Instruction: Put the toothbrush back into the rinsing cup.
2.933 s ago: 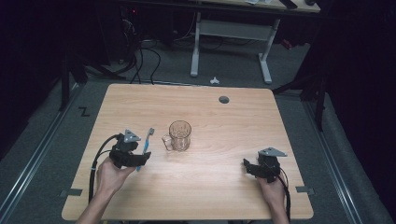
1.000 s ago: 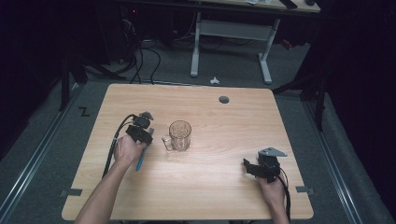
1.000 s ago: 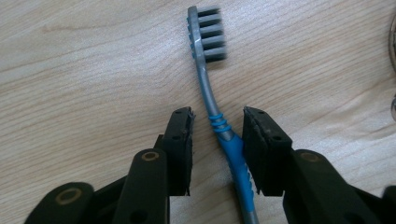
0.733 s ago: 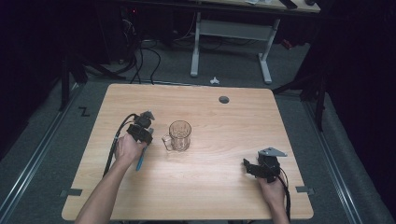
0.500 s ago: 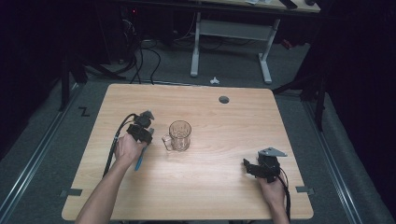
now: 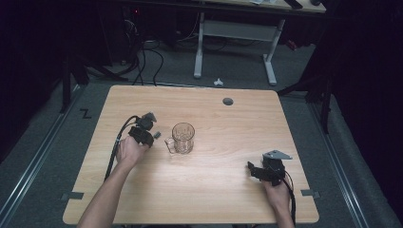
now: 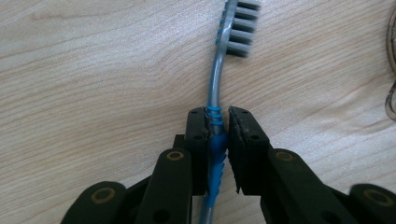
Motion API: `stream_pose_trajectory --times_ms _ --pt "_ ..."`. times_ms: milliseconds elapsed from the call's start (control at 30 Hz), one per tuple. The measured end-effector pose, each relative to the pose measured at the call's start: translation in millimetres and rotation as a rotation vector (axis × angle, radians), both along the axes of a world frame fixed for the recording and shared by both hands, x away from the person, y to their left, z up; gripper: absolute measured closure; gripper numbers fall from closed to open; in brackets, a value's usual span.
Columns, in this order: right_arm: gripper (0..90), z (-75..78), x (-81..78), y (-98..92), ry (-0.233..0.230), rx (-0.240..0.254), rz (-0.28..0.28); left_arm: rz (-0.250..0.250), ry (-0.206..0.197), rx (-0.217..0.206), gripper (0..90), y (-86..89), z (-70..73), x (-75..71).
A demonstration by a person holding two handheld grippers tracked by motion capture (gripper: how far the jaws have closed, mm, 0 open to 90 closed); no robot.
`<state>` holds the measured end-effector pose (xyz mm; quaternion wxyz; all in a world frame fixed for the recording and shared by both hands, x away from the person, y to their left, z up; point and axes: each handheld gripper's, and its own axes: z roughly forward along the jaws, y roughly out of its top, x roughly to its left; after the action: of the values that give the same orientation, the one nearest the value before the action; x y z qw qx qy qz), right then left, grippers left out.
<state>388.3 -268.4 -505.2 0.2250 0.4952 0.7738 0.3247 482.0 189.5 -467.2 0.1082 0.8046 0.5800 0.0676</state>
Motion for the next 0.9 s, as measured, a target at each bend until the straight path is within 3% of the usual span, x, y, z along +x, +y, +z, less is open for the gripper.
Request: stream_pose_trajectory --times_ms 367,467,900 --pt "27.8 0.0 0.0 0.0 0.000 0.000 0.000 -0.004 0.011 -0.008 79.0 1.0 1.4 0.3" --pt "27.8 0.0 0.0 0.0 0.000 0.000 0.000 -0.013 0.013 0.009 79.0 0.7 2.9 -0.1" --pt "27.8 0.0 0.1 0.1 0.000 0.000 0.000 -0.033 -0.037 0.002 79.1 5.7 32.9 -8.1"
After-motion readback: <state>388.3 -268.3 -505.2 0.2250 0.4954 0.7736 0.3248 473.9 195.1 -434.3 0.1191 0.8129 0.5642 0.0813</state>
